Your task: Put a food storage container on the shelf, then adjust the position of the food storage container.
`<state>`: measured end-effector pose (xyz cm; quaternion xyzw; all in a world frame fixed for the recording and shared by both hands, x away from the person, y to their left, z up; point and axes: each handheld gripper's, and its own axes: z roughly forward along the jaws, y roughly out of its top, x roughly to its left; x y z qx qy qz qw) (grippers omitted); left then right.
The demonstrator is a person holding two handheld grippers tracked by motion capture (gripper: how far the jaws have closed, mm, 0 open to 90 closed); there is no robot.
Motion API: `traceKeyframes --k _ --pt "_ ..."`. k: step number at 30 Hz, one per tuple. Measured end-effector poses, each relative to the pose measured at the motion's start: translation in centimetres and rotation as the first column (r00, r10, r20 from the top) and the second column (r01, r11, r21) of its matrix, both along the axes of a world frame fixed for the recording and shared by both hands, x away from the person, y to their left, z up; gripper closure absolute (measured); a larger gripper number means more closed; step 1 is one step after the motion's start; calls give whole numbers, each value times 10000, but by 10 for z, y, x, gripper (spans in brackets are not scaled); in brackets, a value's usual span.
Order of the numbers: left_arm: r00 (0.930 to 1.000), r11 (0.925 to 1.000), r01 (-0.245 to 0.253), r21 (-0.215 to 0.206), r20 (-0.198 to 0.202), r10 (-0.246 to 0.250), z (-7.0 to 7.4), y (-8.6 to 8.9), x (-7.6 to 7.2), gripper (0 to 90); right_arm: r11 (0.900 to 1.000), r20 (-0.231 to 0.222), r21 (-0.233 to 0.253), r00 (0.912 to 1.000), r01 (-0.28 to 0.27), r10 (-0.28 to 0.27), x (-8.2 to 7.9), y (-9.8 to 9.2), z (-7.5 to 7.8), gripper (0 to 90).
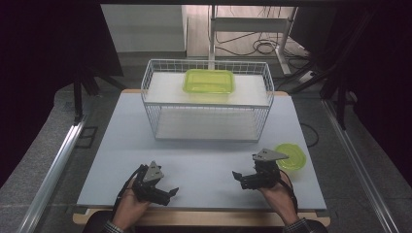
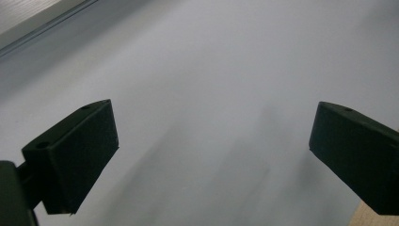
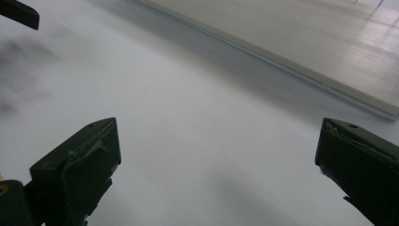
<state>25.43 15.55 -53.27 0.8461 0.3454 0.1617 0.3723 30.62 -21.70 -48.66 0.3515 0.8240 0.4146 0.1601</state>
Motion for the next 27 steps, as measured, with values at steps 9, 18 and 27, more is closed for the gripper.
traceKeyframes --k 9,18,27 --pt "10000 10000 50 83 10 -50 -1 -1 0 16 9993 -502 -359 9987 -110 92 0 -1 -18 7" --pt "10000 9999 48 118 28 -48 -1 -1 0 16 9992 -531 -411 9986 25 -47 1 -1 -17 8" --pt "10000 9999 54 153 19 -54 -1 -2 0 16 9978 -633 43 9958 665 -661 8 -17 -3 8"
